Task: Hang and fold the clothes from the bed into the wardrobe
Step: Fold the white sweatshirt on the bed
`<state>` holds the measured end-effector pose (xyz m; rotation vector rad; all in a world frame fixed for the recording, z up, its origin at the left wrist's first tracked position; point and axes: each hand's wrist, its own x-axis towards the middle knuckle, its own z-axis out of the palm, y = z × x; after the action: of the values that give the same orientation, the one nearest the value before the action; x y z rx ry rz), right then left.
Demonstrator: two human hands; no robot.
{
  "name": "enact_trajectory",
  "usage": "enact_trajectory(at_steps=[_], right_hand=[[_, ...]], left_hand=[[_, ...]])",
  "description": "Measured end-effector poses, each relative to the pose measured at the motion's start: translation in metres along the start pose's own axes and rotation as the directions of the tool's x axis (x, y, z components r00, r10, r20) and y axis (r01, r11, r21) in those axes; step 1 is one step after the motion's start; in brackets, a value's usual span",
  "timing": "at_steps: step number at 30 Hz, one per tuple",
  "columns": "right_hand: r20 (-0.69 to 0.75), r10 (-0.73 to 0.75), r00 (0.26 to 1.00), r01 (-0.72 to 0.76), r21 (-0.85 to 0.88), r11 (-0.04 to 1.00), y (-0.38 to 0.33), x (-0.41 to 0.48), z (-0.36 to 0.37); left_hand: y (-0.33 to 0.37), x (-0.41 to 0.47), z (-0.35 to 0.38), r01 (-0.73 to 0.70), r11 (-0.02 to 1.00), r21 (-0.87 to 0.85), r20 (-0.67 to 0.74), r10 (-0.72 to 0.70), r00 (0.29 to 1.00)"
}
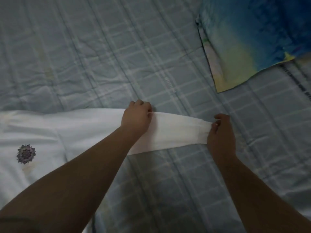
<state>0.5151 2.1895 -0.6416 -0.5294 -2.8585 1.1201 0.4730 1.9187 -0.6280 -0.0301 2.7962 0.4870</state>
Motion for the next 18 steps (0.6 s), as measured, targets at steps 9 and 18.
enact_trajectory(at_steps=[9, 18], right_hand=[[0.100, 0.427, 0.899, -0.435, 0.073, 0.898, -0.001, 0.000, 0.003], [0.240, 0.423, 0.874, -0.471, 0.202, 0.859, -0.024, 0.008, -0.015]], left_hand=[[0.024, -0.078, 0.041, -0.116, 0.990, -0.079, -0.147, 0.103, 0.984], [0.043, -0.073, 0.067, -0.117, 0.988, 0.096, -0.015, 0.119, 0.993]])
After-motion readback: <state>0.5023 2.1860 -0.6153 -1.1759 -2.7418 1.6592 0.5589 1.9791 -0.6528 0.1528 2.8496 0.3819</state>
